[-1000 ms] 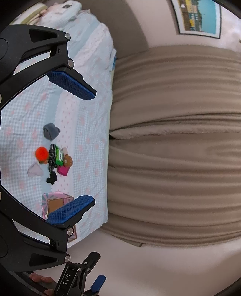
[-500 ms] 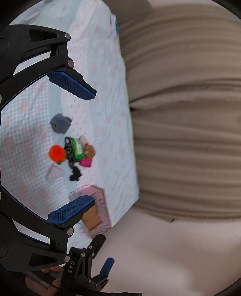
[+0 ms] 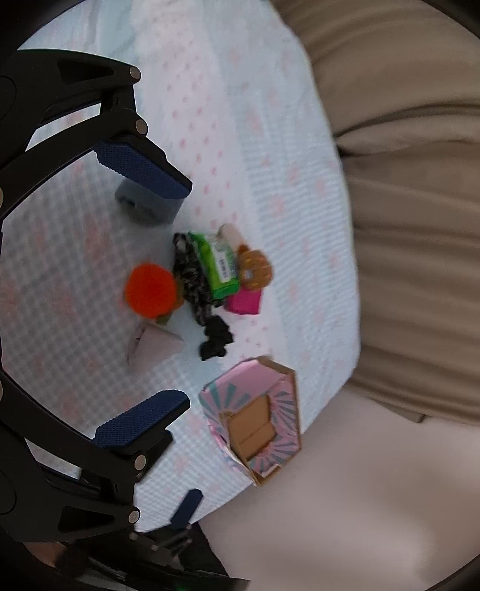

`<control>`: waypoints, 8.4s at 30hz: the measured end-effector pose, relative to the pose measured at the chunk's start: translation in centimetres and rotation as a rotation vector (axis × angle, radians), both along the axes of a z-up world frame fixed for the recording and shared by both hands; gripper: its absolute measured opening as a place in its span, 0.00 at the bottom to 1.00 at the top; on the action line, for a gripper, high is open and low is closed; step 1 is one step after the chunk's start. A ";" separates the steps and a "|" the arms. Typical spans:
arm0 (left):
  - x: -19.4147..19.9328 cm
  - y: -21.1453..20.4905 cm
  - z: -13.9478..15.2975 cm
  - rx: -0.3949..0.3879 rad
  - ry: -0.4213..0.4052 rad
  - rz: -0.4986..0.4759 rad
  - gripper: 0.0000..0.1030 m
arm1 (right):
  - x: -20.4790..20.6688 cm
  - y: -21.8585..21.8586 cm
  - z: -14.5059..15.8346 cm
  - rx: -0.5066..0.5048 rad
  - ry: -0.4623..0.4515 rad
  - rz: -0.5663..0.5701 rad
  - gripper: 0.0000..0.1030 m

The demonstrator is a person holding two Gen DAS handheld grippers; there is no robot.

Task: Organize soft objects
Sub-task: 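Grasp the orange pom-pom with the left tool while the right tool grasps the white cloth, then carry pom-pom and cloth over the box and open both tools to drop them, then lift both tools away from the box back toward the remaining items, then grasp the grey knit hat with the left tool while the right tool grasps the teddy bear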

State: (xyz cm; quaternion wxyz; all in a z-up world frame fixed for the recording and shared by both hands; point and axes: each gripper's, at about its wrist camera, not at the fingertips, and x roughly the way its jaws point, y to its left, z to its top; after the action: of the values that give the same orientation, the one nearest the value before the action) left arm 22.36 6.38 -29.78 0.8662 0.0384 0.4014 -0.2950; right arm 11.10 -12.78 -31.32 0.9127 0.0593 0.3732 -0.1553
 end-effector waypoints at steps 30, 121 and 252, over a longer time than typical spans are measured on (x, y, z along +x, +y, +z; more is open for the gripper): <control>6.1 -8.0 -20.7 0.162 0.230 -0.034 0.45 | 9.0 0.3 -18.7 0.030 0.212 0.200 0.51; 13.2 -44.1 -11.9 0.226 0.467 0.232 0.32 | 14.5 -37.9 -8.6 0.154 0.364 0.386 0.19; 13.0 4.6 -21.5 0.107 0.166 0.266 0.65 | 28.4 2.3 -14.7 0.092 0.088 0.246 0.55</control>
State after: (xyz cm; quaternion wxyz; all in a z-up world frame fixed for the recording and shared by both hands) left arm 35.36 11.03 -51.32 0.8582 0.0064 0.4882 -0.1584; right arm 39.54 -10.48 -46.00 0.9039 0.0479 0.4241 -0.0272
